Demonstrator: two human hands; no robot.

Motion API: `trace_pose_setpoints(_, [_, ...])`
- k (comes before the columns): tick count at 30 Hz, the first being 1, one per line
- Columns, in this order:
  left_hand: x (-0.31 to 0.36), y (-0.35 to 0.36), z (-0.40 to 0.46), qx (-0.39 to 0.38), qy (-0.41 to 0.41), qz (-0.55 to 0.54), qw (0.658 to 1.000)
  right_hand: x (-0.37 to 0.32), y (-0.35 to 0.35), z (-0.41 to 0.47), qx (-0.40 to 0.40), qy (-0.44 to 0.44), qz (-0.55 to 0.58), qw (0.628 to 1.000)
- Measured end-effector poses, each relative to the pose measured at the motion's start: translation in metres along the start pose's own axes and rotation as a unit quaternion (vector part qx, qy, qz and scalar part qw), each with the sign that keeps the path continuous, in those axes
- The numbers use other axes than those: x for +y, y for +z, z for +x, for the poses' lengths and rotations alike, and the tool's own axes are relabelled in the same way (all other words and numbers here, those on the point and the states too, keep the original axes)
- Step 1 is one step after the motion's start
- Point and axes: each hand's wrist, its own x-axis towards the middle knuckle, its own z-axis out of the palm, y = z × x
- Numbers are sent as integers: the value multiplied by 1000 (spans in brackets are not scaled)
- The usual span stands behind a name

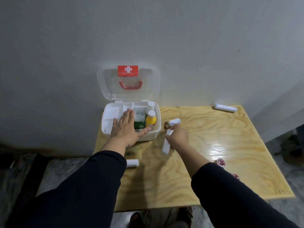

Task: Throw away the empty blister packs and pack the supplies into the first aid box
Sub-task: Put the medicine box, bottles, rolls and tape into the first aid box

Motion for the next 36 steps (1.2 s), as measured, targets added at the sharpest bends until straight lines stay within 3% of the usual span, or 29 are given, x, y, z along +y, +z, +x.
trace_pose_setpoints(7, [2, -5, 2, 7, 14, 4, 1000, 0, 5, -16, -22, -16, -1, 1000])
trace_pose_setpoints(14, [-44, -16, -18, 72, 35, 56, 995, -8, 28, -55, -60, -45, -64, 995])
trace_pose_setpoints(20, [-59, -9, -45, 78, 26, 36, 996, -36, 39, -88, -114, -168, -90, 975])
trace_pose_setpoints(25, [-77, 2, -81, 127, -16, -1, 992, -69, 43, -103, -168, -285, -167, 929])
trace_pose_setpoints(31, [-94, 23, -145, 26, -76, -79, 994, -83, 73, -106, -198, -339, -275, 878])
trace_pose_setpoints(36, [-100, 33, -182, -30, -121, -106, 987, -76, 92, -110, -195, -346, -283, 873])
